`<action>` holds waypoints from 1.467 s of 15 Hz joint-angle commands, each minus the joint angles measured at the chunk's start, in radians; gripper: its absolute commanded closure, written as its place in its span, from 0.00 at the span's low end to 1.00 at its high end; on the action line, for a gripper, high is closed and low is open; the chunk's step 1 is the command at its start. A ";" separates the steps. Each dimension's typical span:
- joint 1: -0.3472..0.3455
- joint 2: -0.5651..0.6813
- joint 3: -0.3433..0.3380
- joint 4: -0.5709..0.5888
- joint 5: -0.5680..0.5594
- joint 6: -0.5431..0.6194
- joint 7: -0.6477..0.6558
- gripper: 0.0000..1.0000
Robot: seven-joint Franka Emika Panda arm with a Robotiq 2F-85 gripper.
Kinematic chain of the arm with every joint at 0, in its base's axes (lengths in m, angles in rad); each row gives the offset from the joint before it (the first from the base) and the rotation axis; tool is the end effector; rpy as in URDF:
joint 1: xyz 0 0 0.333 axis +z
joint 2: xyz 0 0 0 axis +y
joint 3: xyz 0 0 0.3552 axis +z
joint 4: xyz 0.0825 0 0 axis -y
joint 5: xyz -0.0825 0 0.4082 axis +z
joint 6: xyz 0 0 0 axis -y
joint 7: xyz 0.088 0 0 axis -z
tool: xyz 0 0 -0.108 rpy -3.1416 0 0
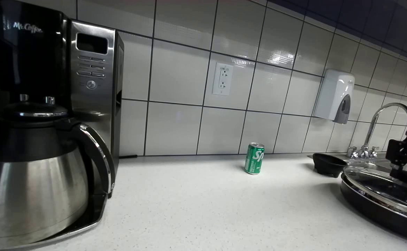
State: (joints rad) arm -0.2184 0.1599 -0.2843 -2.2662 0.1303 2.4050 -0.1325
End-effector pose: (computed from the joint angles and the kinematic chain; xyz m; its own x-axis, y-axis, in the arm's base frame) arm 0.4863 -0.2653 0.3102 0.8942 -0.4475 -0.0090 -0.4475 -0.8933 -0.0430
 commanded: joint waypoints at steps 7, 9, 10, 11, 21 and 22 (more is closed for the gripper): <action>-0.026 0.006 0.016 0.040 -0.007 -0.054 0.015 0.09; -0.025 0.007 0.018 0.048 -0.007 -0.057 0.015 0.00; -0.025 0.006 0.018 0.053 -0.007 -0.059 0.015 0.00; -0.023 0.004 0.020 0.056 -0.008 -0.060 0.014 0.00; 0.031 -0.160 0.079 -0.097 -0.057 0.012 -0.004 0.00; 0.038 -0.184 0.086 -0.123 -0.065 0.011 -0.002 0.00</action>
State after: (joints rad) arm -0.1922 0.0782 -0.2204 -2.2906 0.1078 2.3950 -0.1385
